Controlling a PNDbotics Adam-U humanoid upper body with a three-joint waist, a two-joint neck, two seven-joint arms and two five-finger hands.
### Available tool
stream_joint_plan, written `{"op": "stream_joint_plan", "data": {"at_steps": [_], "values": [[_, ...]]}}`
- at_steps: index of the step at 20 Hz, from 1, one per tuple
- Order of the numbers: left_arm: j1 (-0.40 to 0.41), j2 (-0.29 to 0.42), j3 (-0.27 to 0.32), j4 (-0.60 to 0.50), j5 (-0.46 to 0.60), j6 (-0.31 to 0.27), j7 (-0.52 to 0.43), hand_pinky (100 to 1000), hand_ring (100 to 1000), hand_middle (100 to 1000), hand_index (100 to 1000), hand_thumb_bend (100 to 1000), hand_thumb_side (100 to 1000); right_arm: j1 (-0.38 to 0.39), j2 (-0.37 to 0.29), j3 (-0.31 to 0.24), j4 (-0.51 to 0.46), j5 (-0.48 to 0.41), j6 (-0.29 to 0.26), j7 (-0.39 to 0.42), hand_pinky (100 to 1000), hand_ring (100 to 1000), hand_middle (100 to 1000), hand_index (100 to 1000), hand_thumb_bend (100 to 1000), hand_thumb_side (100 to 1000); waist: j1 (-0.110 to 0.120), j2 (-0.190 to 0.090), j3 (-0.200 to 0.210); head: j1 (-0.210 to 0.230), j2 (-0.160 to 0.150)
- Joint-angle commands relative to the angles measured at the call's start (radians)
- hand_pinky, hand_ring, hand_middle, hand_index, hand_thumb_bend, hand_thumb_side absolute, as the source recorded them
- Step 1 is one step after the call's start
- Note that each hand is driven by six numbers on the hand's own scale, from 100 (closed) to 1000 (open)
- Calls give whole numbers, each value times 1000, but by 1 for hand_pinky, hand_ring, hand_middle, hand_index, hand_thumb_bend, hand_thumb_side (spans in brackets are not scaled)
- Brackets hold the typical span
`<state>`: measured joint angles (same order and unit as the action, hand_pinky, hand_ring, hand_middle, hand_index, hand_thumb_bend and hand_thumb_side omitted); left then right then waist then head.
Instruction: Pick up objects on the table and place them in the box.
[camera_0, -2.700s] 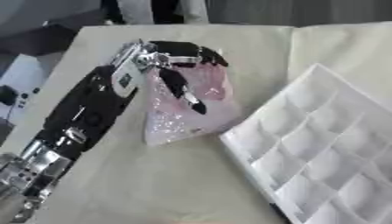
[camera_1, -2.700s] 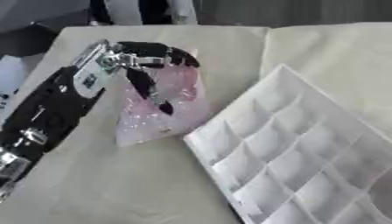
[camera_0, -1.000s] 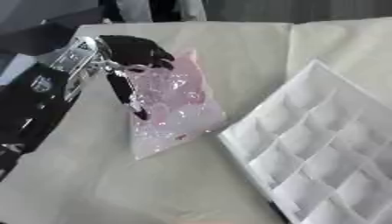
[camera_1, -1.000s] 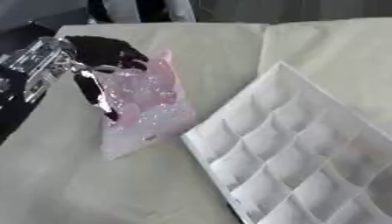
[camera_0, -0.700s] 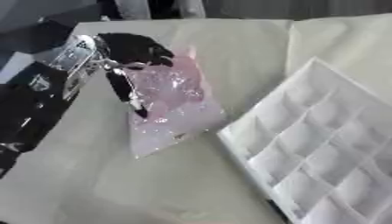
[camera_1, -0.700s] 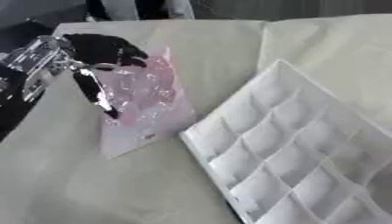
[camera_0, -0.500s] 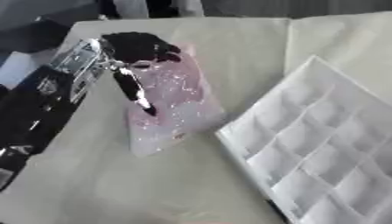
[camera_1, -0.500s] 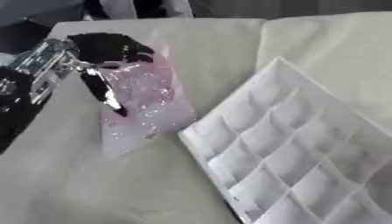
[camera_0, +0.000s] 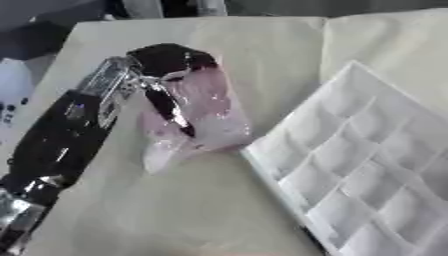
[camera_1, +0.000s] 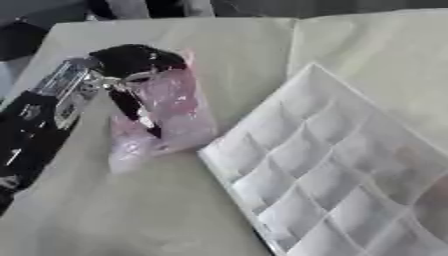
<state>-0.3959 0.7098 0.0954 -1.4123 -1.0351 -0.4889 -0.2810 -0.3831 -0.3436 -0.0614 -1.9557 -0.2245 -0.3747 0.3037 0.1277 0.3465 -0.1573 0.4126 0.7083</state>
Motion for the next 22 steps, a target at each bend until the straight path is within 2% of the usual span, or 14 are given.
{"op": "stream_joint_plan", "data": {"at_steps": [1,10,11,14,16,17,18,19,20,21,22], "values": [[5,13,10,59,5,-2,7,803,865,902,1000,1000,688,-19,-3,5,-34,-19,-1,5,584,654,621,673,434,765,-6,-10,-3,-5,5],[44,4,20,94,22,-18,42,779,844,875,1000,1000,684,-33,2,8,-44,-81,-1,28,577,648,617,667,436,762,-14,-5,-2,-3,19],[48,-10,25,89,35,-20,49,738,812,842,1000,942,661,-35,4,7,-44,-85,-2,30,575,646,615,665,437,761,-17,-4,-1,-3,20],[55,-55,41,68,94,-28,71,694,770,804,1000,867,614,-39,8,5,-44,-94,-8,30,573,644,614,664,437,761,-26,-1,3,-6,21],[52,-87,52,49,147,-35,88,655,730,771,961,796,527,-40,12,4,-44,-99,-10,30,572,643,613,664,438,761,-33,0,7,-5,23],[48,-104,59,38,181,-41,100,586,672,726,852,683,389,-41,14,4,-44,-100,-11,30,571,642,612,663,438,760,-38,-1,9,-4,25],[47,-116,64,32,214,-47,109,650,725,767,951,786,515,-41,15,4,-44,-102,-12,30,571,642,613,664,438,761,-40,-1,11,-4,26],[42,-131,68,26,247,-52,117,448,606,655,750,573,258,-41,17,4,-44,-104,-13,30,569,640,611,662,438,760,-43,-3,13,-3,28],[37,-152,73,22,296,-56,127,420,598,647,745,565,255,-41,19,4,-44,-106,-13,29,569,640,611,662,438,759,-47,-5,15,-2,28],[32,-172,77,23,347,-56,127,309,561,626,750,562,270,-42,22,6,-44,-108,-14,29,567,638,610,661,439,759,-51,-7,17,-1,29],[27,-186,80,24,388,-51,118,309,561,626,750,562,270,-43,25,7,-44,-110,-15,30,567,638,610,661,439,759,-54,-9,18,-1,30]]}}
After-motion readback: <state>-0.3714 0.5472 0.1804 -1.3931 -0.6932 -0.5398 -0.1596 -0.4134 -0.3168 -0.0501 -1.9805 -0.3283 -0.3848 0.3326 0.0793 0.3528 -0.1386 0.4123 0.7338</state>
